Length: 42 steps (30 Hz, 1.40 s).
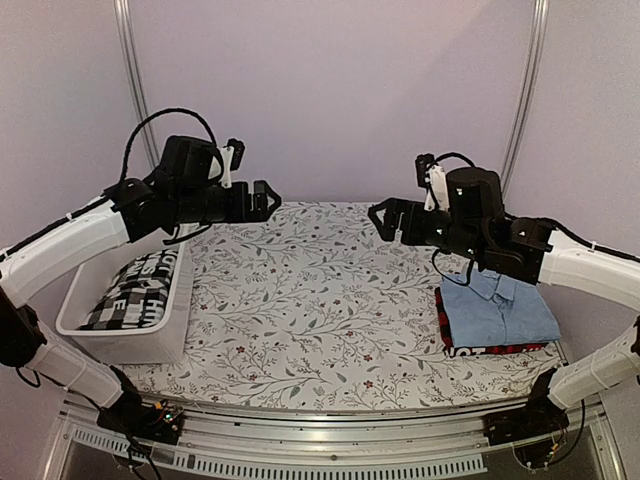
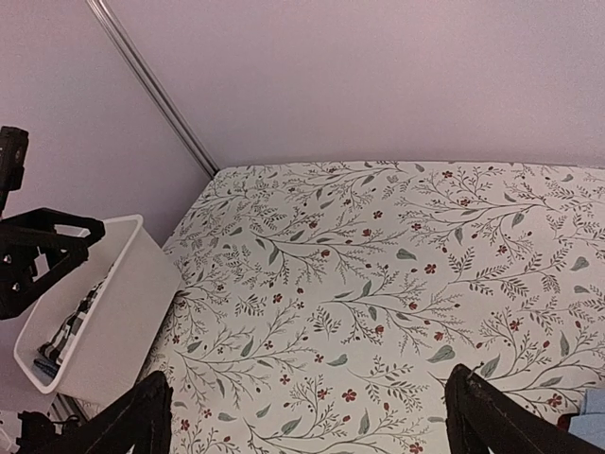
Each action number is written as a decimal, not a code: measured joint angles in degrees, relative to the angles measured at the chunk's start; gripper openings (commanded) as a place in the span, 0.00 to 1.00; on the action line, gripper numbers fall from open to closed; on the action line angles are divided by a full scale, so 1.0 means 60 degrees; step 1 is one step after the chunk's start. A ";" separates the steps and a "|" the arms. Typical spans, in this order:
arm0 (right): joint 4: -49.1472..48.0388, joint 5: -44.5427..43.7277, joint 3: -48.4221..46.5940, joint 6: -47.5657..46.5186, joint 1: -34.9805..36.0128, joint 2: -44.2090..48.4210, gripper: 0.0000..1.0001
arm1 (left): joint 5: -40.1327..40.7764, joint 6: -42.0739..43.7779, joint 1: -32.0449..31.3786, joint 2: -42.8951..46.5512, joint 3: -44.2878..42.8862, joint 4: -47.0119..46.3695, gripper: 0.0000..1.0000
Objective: Fold and stack the long sleeve shirts
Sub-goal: Pick up the crumpled shirt from the bin.
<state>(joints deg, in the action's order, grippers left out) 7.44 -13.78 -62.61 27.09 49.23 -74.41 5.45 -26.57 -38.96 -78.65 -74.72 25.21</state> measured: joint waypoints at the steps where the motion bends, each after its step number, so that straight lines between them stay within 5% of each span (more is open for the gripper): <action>1: -0.0018 -0.0051 0.0029 0.0007 0.0000 0.0080 0.99 | -0.0007 0.0036 0.0000 0.0000 0.0000 -0.0036 1.00; 12: -0.0015 -0.0153 0.0058 -0.0102 0.0000 0.0197 0.99 | 0.0342 0.0040 0.0787 0.1158 0.0375 0.0226 1.00; 27: 0.0073 0.0022 0.0055 -0.0648 0.0000 -0.0382 0.99 | 0.1767 -0.0922 0.4339 0.3351 0.1800 0.3293 1.00; 35: 0.0222 0.0295 0.0055 -0.0838 0.0000 -0.0630 0.99 | 0.1362 -0.1024 0.6972 0.3155 0.3020 0.3636 1.00; 42: 0.0219 0.0401 0.0084 -0.0838 0.0000 -0.0627 0.99 | 0.0237 -0.0998 0.7934 0.2091 0.3920 0.2973 1.00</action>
<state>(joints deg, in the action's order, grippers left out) 8.75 -11.38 -62.11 22.06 49.23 -78.17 6.87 -32.56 8.64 -66.11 -51.20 43.05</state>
